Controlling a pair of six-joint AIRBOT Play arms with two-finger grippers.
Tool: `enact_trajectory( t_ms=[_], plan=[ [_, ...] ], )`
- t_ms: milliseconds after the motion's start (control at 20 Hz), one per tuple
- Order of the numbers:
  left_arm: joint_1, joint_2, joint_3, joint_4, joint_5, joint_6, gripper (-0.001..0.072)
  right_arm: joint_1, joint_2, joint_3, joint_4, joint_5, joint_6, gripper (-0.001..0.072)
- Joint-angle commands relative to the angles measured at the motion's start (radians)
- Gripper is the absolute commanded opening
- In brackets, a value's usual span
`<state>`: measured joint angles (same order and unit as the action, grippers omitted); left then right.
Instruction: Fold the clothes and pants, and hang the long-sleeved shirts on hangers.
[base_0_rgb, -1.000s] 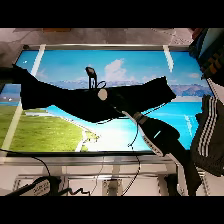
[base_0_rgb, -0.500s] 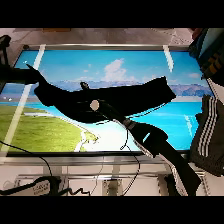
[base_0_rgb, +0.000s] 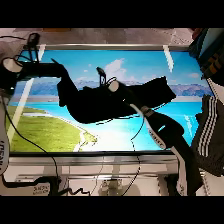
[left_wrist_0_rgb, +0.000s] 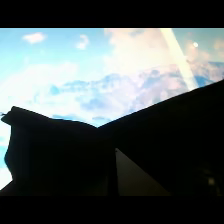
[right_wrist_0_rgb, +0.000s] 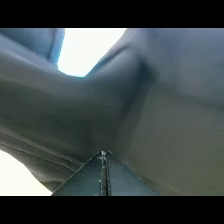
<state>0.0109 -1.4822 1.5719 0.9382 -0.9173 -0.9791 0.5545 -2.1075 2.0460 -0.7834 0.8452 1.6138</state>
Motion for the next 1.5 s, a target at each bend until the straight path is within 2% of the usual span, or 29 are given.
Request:
enact_trajectory(
  t_ms=[0, 400, 750, 800, 850, 900, 950, 1100, 1250, 1350, 1450],
  plan=[
    [-0.152, -0.025, 0.000, 0.063, 0.042, 0.176, 0.0008, -0.111, 0.093, 0.000, -0.041, 0.177, -0.087, 0.0014],
    [-0.457, -0.229, 0.000, 0.076, 0.039, 0.176, 0.0009, -0.257, 0.252, -0.001, -0.161, 0.309, -0.108, 0.0014],
    [-0.495, -0.282, 0.000, 0.083, 0.031, 0.176, 0.0009, -0.314, 0.267, -0.001, -0.198, 0.359, -0.108, 0.0015],
    [-0.494, -0.282, 0.000, 0.084, 0.031, 0.176, 0.0031, -0.314, 0.266, -0.001, -0.198, 0.360, -0.108, 0.0015],
    [-0.487, -0.281, 0.000, 0.084, 0.027, 0.175, 0.0199, -0.314, 0.266, -0.001, -0.198, 0.363, -0.108, 0.0015],
    [-0.474, -0.275, 0.001, 0.084, 0.015, 0.164, 0.0511, -0.314, 0.266, -0.001, -0.201, 0.368, -0.108, 0.0015],
    [-0.455, -0.266, 0.001, 0.095, 0.012, 0.114, 0.0605, -0.314, 0.267, -0.001, -0.218, 0.372, -0.108, 0.0015],
    [-0.352, -0.214, 0.001, 0.226, -0.056, -0.008, 0.0604, -0.318, 0.266, -0.001, -0.284, 0.383, -0.108, 0.0015],
    [-0.183, -0.176, 0.000, 0.340, -0.235, -0.121, 0.0531, -0.324, 0.266, -0.001, -0.304, 0.403, -0.108, 0.0015],
    [-0.050, -0.177, -0.021, 0.270, -0.333, -0.133, 0.0524, -0.324, 0.266, -0.001, -0.314, 0.405, -0.108, 0.0015],
    [0.077, -0.177, -0.093, 0.109, -0.336, -0.133, 0.0524, -0.324, 0.266, -0.001, -0.314, 0.405, -0.108, 0.0015]
  ],
)
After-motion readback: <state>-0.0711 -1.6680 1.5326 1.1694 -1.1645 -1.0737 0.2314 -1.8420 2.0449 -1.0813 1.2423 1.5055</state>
